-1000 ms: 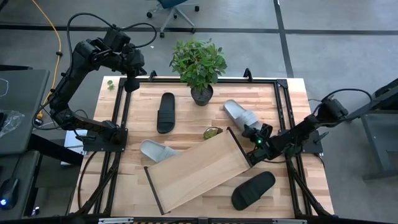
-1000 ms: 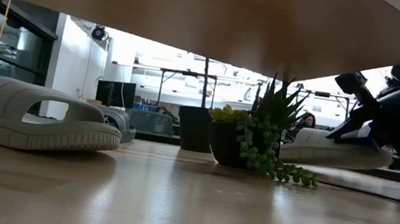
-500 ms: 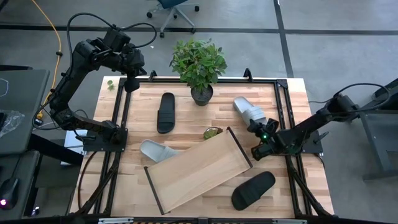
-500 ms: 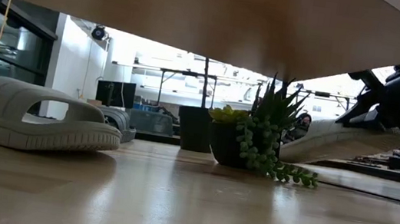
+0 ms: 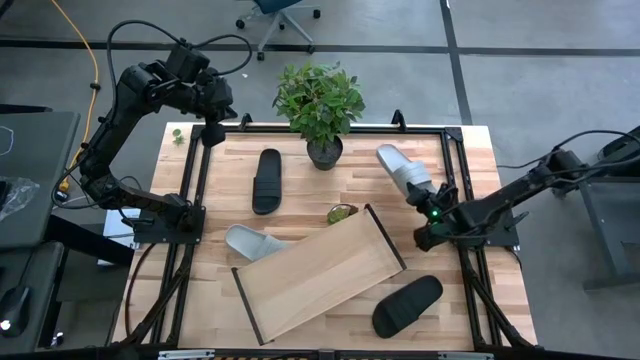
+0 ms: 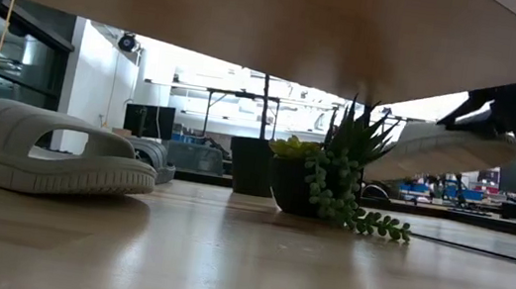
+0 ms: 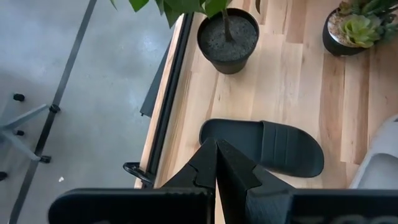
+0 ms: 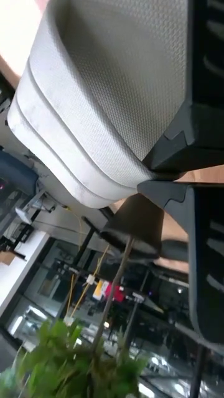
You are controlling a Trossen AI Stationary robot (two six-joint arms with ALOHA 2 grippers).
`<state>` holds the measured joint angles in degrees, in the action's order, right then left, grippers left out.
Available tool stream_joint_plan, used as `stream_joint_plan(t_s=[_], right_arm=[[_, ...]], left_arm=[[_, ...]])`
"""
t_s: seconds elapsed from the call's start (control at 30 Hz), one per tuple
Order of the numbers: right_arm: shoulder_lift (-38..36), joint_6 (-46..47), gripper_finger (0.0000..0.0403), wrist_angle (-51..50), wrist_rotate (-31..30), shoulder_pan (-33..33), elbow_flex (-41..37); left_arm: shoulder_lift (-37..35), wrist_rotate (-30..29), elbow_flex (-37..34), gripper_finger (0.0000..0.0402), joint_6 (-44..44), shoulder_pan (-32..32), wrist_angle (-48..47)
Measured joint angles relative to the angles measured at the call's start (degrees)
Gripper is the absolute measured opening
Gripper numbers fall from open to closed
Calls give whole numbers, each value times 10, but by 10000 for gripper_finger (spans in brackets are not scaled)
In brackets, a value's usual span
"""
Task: Pick and place slides into the shelf
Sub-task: Put the right gray slipper on the shelf
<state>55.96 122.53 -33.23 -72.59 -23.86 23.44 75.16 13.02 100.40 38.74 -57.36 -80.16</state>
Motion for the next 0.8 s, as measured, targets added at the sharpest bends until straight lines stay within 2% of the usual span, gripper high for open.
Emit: stream_joint_plan(t_s=[0.33,0.5,0.8], right_arm=[[-143,-160,0,28,-13,0,0],[-206,-280,0,86,-30,1,0],[-291,-508,0,216,-16,30,0]], left_arm=[[0,0,0,1,0,0,9],[0,0,0,1,0,0,9],[0,0,0,1,0,0,9]])
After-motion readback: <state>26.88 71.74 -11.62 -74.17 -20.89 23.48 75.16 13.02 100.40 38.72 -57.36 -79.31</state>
